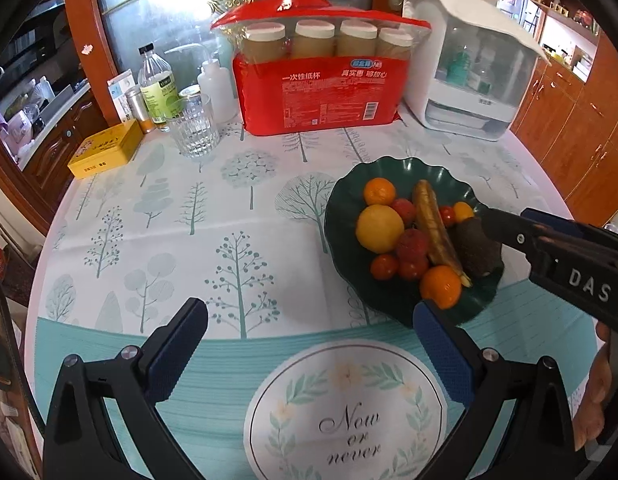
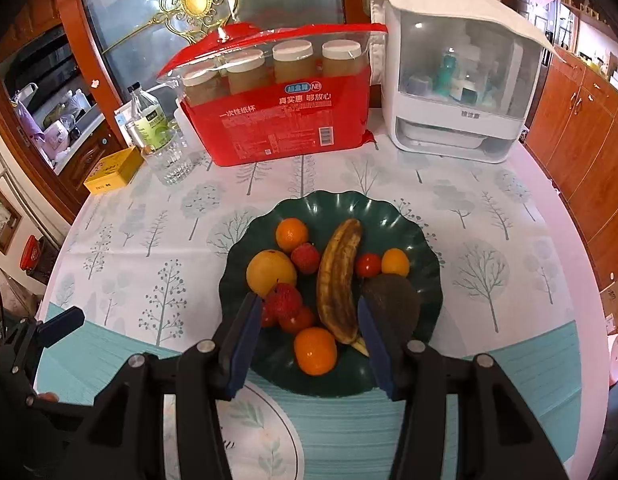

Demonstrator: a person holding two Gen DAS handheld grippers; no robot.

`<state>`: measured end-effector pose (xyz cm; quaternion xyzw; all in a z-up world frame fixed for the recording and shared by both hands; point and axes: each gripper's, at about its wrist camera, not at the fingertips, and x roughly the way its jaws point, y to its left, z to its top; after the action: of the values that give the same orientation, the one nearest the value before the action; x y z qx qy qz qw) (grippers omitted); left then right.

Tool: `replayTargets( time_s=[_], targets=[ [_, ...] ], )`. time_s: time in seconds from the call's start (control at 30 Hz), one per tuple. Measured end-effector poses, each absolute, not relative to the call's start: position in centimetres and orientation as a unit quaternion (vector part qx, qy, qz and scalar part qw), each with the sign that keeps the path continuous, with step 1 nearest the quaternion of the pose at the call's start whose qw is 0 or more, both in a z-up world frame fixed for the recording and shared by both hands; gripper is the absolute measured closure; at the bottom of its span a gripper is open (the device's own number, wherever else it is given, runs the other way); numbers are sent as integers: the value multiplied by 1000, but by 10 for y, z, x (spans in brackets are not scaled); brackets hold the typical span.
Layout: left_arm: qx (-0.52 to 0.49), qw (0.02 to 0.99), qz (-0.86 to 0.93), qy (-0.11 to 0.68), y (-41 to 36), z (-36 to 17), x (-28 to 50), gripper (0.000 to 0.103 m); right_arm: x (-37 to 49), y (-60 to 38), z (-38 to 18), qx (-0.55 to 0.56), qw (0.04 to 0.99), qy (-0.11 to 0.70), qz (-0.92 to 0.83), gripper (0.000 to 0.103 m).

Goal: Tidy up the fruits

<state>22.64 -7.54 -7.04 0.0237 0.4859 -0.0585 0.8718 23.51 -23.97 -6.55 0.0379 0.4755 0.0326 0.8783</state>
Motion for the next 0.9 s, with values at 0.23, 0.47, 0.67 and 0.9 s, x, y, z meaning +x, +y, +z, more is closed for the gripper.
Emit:
replayTargets(
  time_s=[0.23,0.47,0.67,0.9],
  targets=[
    [8,881,-40,471,-64,-47,197,1,199,-237,-48,45,884,464,40,52],
    [-7,886,-33,462,-57,-31,151,1,151,-236,-34,49,890,451,42,47],
    [-6,890,-38,454,-58,-22,112,1,111,-234,-24,47,893,446,43,43],
    [-4,888,-39,458,-47,-15,66,1,70,-227,-15,39,894,444,57,41]
  ],
)
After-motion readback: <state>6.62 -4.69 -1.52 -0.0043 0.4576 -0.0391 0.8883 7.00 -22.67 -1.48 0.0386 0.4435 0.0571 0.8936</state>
